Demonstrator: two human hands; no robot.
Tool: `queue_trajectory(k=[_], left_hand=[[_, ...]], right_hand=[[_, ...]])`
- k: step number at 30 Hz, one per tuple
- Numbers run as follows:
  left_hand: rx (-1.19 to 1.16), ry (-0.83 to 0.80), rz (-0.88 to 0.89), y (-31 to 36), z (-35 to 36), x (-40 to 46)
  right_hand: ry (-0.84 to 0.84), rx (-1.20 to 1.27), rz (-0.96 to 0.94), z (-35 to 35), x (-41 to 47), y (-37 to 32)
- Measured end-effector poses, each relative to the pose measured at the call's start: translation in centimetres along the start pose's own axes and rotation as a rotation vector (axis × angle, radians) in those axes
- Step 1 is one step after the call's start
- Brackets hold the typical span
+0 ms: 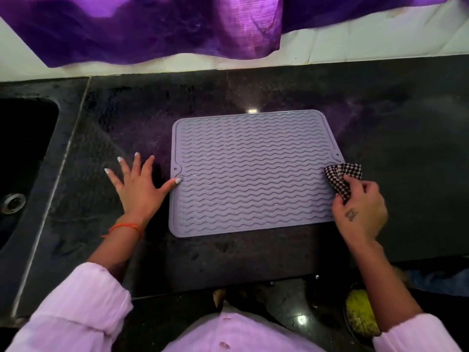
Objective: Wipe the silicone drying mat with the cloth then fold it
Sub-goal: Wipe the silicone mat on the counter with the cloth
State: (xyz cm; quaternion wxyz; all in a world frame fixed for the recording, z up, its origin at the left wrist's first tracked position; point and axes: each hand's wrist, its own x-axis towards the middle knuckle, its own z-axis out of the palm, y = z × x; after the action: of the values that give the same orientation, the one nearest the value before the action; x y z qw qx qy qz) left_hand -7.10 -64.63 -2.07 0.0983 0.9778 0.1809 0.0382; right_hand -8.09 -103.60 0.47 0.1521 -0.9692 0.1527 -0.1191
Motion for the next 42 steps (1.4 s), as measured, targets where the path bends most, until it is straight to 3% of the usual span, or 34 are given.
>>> queue_trajectory(k=[6,17,24,27,31,33,36,42], left_hand=[[-0.016,-0.005,-0.036,-0.2,0.1,-0.1],[0.014,-0.025,-0.079,-0.6,-0.1,0.0],[-0.084,0.039,-0.133,-1.6,-0.7,0.5],[-0.126,0.053,-0.161,-2.2,-1.0,0.6],[-0.185,0.044,-0.174,-2.6,-1.2,0.3],[-0.187,0.035,-0.15,-2.5,-1.1,0.1],[-0.148,0.008,-0.08,-1.8,-0.5,0.0],[-0.079,0.004,0.079,-0.1,0.0,0.2]], right_hand=[[-0.04,0.096,-0.104,0.8,-2.7,-4.4],[-0.309,0.234,-0.424,3.8,-10.4,-17.5],[-0.554,0.364,-0.429,4.7,-12.3,-22.4],[-0.727,0.551,-0.301,5.1,-11.6,-23.3],[-1.193,1.444,0.483,3.6,-7.9,-21.4],[-1.266,1.688,0.668,3.1,-5.8,-19.2],[-1.254,1.855,0.685,2.5,-2.7,-15.8],[-1.196,1.73,0.576,2.6,1.4,-11.9]])
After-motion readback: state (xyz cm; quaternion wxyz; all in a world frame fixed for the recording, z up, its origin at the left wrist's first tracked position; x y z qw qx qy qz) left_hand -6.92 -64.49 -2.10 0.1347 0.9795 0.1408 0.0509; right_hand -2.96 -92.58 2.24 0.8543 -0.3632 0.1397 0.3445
